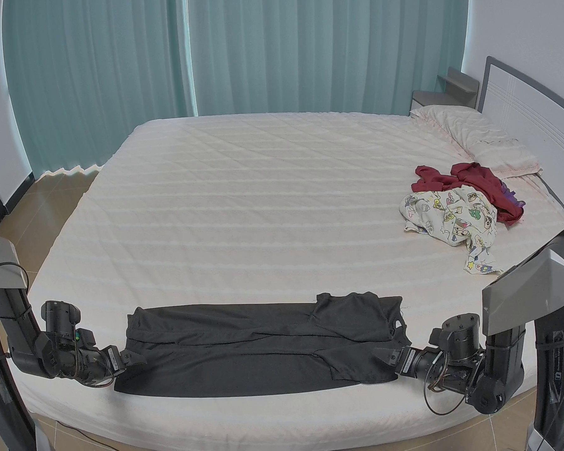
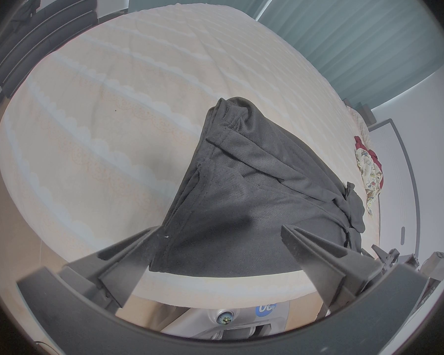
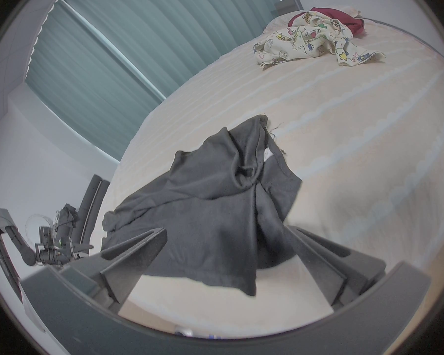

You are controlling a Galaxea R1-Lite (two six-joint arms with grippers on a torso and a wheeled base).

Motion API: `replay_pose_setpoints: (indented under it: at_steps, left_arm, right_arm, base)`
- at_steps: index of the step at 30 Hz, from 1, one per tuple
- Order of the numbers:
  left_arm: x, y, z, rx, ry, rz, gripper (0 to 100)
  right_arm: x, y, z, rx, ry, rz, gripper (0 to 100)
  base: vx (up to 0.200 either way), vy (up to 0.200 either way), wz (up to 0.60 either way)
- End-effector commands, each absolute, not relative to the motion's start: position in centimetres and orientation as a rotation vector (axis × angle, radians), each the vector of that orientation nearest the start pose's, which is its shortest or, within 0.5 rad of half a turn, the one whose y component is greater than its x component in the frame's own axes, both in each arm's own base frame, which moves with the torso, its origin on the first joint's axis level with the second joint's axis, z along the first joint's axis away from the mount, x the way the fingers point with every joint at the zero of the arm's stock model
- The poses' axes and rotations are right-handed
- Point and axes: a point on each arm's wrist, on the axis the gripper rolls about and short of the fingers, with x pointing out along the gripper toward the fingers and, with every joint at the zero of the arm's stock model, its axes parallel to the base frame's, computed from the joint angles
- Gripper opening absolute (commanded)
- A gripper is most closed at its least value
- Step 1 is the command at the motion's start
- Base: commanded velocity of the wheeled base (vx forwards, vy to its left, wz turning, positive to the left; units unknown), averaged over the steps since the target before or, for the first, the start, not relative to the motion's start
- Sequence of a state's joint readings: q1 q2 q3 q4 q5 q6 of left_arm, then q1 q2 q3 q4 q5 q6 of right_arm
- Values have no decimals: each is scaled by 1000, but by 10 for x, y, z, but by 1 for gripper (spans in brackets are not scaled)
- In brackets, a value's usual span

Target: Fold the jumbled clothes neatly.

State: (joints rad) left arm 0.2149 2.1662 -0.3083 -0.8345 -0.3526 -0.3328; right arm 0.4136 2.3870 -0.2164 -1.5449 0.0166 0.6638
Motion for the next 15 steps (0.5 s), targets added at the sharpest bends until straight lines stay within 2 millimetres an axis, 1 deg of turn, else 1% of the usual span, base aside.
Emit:
replay_pose_setpoints:
  at_steps: [1,4,12,13,15]
  left_arm:
    - [240,44,-27,-592,1004,40,100]
    - [240,44,-27,-592,1004,40,100]
    - [240,44,-27,-592,1004,40,100]
    - [240,44,-27,-592,1004,40,100]
    - [240,44,-27,-592,1004,40,100]
  right_arm:
    - [263,107,-58,542,708,169,100]
    - [269,108,-57,596,696,155,100]
    - [275,111,-61,609,688,157,100]
    - [275,111,-61,609,685,152,0]
    - [275,109,-61,609,685,142,0]
  base:
    - [0,0,0]
    - [0,0,0]
    - [0,0,0]
    - [0,0,0]
    - [0,0,0]
